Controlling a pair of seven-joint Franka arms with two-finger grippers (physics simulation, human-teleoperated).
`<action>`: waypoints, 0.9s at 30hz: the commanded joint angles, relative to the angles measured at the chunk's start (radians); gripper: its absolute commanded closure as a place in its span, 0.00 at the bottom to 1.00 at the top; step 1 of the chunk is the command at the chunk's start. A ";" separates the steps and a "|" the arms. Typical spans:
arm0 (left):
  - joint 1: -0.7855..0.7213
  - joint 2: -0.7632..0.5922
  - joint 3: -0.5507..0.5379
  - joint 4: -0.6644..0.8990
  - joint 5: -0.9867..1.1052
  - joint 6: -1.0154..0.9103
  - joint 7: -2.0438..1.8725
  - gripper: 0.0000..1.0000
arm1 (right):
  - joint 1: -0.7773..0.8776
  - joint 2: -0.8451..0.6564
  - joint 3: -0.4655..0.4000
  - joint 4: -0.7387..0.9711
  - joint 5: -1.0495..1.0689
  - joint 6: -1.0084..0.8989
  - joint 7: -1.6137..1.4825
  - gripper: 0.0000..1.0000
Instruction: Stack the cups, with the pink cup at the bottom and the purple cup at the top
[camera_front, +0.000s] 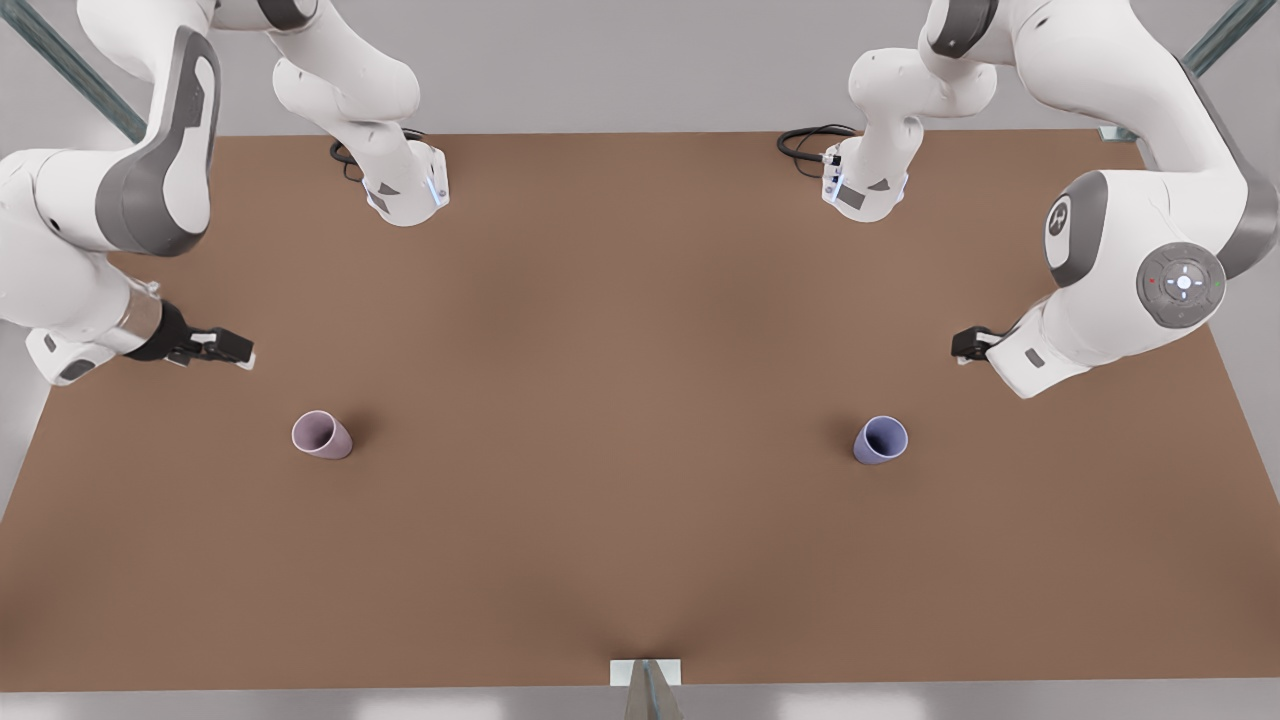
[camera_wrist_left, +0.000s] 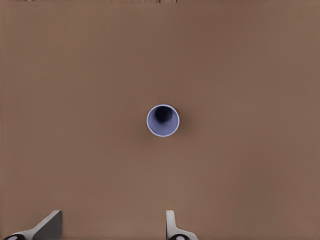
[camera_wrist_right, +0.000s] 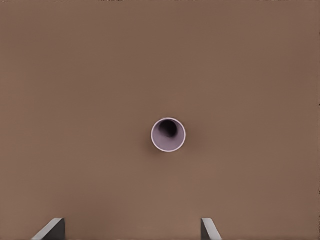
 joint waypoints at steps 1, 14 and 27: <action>0.001 0.000 0.001 0.001 0.004 0.012 0.052 0.00 | 0.024 -0.017 -0.001 -0.028 0.005 0.028 -0.039 0.00; 0.007 0.017 0.012 -0.007 -0.018 0.033 0.055 0.00 | 0.096 0.196 -0.142 -0.067 0.018 0.219 -0.284 0.00; 0.009 0.046 0.021 -0.015 -0.018 0.044 0.053 0.00 | 0.094 0.316 -0.168 -0.163 0.031 0.416 -0.416 0.00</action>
